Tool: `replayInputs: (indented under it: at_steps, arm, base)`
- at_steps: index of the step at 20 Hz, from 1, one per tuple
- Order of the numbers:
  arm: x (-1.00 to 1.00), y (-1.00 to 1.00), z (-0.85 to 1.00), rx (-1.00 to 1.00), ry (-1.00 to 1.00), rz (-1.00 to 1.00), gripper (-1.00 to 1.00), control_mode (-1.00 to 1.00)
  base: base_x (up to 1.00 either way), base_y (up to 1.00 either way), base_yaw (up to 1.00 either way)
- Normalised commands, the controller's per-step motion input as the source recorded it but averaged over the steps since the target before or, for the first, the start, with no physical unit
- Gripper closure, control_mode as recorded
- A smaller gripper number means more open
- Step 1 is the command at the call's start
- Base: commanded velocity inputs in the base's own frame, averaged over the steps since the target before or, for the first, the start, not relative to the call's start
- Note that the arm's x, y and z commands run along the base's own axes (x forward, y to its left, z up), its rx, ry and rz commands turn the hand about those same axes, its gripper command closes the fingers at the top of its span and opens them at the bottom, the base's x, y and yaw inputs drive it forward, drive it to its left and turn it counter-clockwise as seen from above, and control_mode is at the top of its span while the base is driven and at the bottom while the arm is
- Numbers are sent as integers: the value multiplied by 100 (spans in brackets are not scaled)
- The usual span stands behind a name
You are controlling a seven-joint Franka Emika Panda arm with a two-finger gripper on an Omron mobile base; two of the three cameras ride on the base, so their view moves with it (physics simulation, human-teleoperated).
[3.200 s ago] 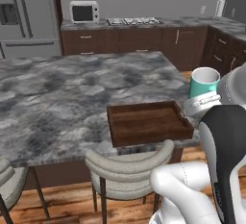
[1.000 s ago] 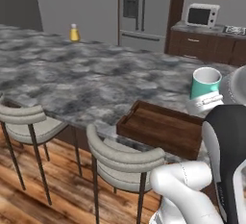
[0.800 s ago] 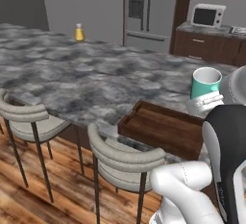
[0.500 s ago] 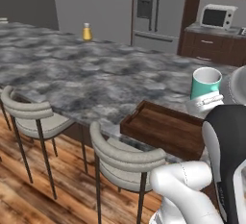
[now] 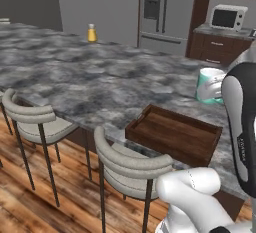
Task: There is a tray on the dining counter. Grab the cup, mug, and pitcher and place them on the tray. The pitcher may be placed next to the tray if it cannot fit the tray.
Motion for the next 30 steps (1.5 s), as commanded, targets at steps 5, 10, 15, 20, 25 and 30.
replayInputs:
  at_steps: [5, 10, 15, 20, 25, 30]
  arm:
    - [21, 0, -40, 0, 12, 0, 100, -100]
    - [20, 0, -34, 3, 0, 0, 100, -100]
    - [18, 0, -40, 0, -1, 0, 100, -100]
    - [40, 0, -47, 2, 0, 0, 100, -100]
    - [45, 0, -51, 3, 0, 0, 100, -100]
    - [49, 0, -44, 0, 0, 0, 100, -100]
  base:
    - [0, 0, 0]
    - [0, 0, 0]
    - [0, 0, 0]
    - [0, 0, 0]
    - [0, 0, 0]
    - [0, 0, 0]
